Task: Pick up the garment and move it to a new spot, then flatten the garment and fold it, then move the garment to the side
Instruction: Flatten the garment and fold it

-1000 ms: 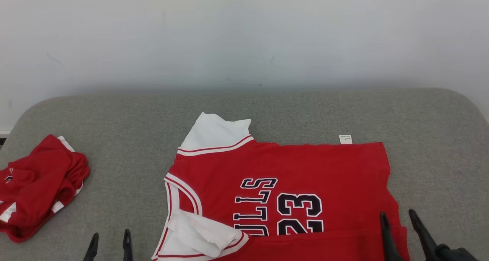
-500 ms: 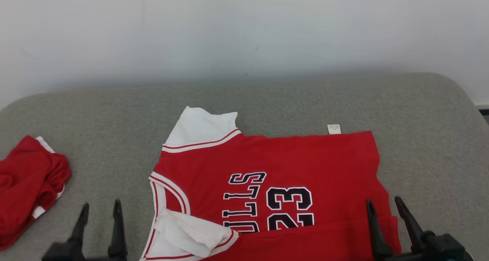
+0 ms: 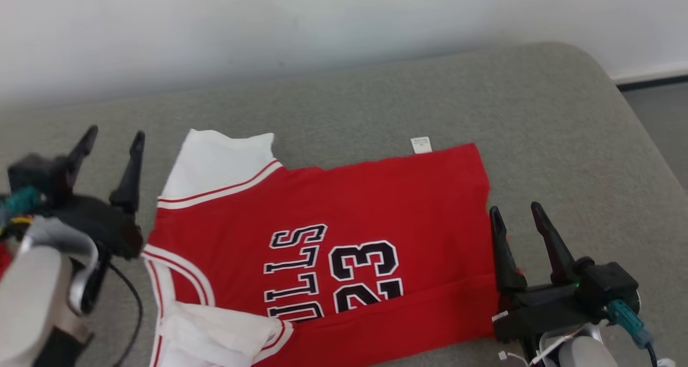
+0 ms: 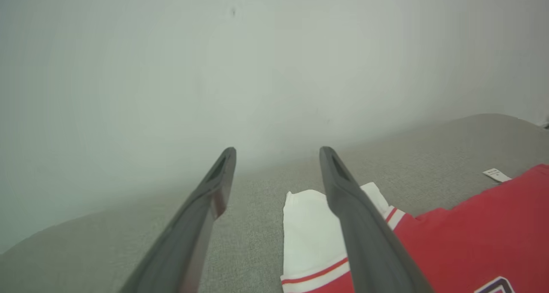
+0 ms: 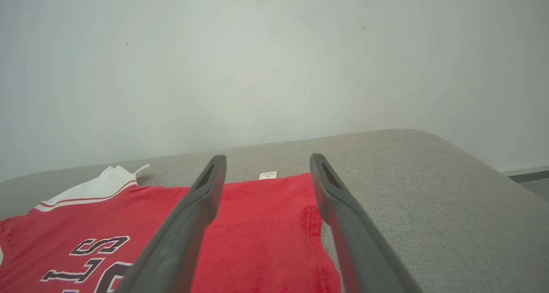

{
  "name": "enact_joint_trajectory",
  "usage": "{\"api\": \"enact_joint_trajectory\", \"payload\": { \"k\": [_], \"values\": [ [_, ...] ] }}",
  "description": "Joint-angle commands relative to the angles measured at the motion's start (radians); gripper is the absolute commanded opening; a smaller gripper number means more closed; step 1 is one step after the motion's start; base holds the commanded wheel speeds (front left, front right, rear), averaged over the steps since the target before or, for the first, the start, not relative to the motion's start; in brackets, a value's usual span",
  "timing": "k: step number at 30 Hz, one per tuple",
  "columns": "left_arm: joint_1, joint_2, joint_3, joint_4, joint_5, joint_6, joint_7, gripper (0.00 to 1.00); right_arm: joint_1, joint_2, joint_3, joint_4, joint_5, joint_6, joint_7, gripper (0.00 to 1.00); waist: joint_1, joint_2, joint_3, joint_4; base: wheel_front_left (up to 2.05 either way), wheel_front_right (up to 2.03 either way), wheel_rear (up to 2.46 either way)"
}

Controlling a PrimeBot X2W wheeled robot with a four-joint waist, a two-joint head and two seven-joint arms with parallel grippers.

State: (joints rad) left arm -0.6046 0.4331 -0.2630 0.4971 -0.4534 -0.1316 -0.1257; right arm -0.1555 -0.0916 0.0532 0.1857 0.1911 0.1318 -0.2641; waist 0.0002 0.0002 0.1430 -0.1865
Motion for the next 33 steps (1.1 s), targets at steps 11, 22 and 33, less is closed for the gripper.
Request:
{"api": "enact_joint_trajectory", "payload": {
  "k": [11, 22, 33],
  "values": [
    [-0.229, 0.137, -0.204, 0.118, -0.203, 0.002, 0.186, 1.00, -0.066, 0.040, 0.039, 0.004, 0.023, -0.002, -0.001, 1.00, -0.0002, -0.0002, 0.162, -0.164, 0.00, 0.00, 0.00],
    [-0.371, 0.189, -0.300, 0.288, -0.262, 0.002, 0.295, 1.00, -0.112, 0.043, 0.067, -0.007, 0.042, -0.002, -0.001, 1.00, -0.0002, -0.0002, 0.236, -0.213, 0.00, 0.00, 0.00],
    [-0.429, 0.169, -0.339, 0.411, -0.294, 0.002, 0.295, 1.00, -0.132, 0.043, 0.075, 0.002, 0.048, -0.002, -0.001, 1.00, -0.0002, -0.0002, 0.255, -0.218, 0.00, 0.00, 0.00]
  ]
}}
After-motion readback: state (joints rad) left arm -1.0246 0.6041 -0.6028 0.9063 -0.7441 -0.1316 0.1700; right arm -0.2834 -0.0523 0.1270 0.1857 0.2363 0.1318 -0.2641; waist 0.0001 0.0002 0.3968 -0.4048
